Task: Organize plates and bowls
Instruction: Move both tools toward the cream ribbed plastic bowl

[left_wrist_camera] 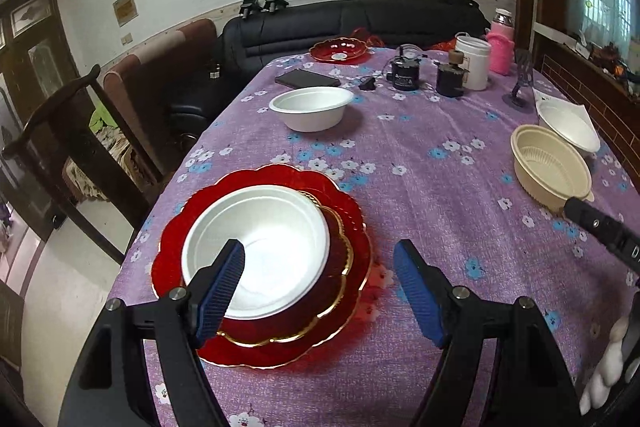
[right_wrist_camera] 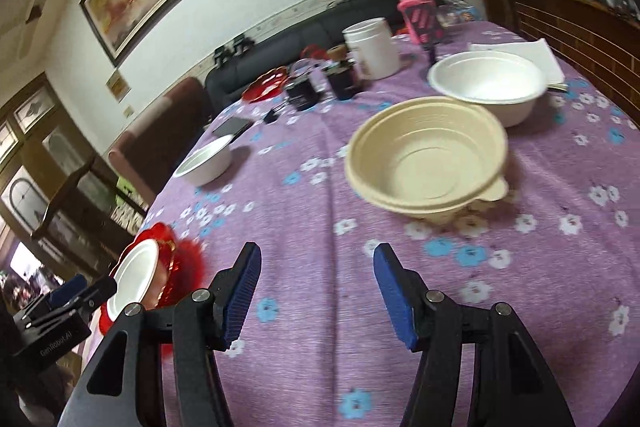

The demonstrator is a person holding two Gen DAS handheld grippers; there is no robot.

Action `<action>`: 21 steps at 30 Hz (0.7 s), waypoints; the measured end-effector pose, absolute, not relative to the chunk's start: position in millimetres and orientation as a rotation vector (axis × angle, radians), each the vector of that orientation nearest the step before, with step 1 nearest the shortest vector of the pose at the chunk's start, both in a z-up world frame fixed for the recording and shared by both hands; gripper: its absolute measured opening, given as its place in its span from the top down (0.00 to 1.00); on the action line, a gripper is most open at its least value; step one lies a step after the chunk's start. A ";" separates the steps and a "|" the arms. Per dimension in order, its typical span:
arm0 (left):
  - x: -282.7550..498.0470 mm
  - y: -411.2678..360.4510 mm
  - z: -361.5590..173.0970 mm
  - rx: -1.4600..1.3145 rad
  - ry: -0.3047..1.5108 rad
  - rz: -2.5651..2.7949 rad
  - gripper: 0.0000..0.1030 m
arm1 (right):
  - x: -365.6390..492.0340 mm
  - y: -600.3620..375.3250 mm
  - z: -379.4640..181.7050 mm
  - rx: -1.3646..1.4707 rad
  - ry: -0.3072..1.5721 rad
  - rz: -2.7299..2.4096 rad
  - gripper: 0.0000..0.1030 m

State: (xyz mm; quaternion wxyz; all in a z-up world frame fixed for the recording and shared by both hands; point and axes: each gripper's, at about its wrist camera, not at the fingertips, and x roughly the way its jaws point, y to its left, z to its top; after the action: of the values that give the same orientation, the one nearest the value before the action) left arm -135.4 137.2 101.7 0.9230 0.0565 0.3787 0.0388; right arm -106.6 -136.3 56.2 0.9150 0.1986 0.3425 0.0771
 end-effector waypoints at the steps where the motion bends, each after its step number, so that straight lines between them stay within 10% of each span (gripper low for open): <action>1: -135.1 133.8 101.0 0.123 0.781 0.074 0.26 | -107.9 -142.4 57.0 0.413 0.698 0.145 0.39; 21: -102.5 90.5 92.9 0.127 0.865 -0.069 0.25 | -91.9 -241.2 59.1 0.434 0.664 -0.111 0.34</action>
State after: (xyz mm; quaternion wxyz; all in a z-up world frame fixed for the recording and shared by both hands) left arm -102.5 90.5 92.9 0.9054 0.0616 0.4188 -0.0333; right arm -91.9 -241.2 59.1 0.9209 0.2115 0.3230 -0.0541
